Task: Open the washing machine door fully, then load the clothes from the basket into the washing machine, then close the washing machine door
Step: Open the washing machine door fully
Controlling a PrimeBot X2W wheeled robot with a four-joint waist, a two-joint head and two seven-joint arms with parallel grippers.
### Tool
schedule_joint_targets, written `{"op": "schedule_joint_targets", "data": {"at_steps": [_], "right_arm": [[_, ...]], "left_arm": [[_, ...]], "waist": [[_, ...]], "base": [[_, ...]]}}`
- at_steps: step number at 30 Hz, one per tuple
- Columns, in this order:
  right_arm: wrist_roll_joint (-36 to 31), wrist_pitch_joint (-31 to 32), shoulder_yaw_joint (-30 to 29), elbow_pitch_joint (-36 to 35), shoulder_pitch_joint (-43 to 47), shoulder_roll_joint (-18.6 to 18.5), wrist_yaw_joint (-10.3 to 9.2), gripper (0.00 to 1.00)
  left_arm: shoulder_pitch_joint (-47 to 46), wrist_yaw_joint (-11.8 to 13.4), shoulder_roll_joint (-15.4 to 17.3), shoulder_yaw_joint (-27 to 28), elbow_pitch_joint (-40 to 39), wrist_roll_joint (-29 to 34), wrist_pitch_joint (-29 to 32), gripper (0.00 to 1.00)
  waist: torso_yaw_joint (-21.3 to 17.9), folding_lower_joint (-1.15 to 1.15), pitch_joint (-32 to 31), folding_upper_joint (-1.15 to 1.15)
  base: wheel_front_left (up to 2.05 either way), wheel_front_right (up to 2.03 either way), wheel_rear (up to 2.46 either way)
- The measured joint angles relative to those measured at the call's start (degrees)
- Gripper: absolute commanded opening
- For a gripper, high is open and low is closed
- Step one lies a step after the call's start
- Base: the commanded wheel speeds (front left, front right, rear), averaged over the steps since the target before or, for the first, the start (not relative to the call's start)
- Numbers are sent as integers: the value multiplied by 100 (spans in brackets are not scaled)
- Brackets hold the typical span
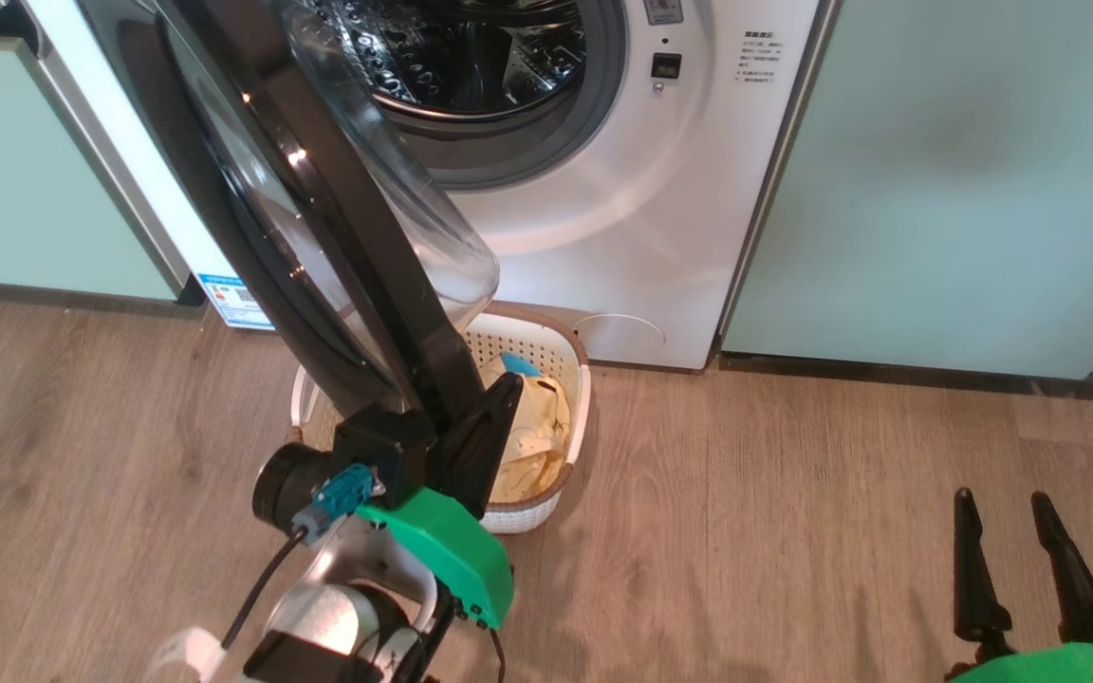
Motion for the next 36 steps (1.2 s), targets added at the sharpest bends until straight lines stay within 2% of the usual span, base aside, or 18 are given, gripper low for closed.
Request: {"op": "schedule_joint_targets", "data": {"at_steps": [23,36], "right_arm": [[-1,0,-29,1,9,2,0,100],[-49,0,-35,9,107,4,0,100]], "left_arm": [[388,202,14,-37,-15,-53,-189,0],[441,234,38,-174,-90,-51,-309,0]], "waist": [[503,0,-129,0],[1222,0,-123,0]], "base": [[0,0,0],[0,0,0]]}}
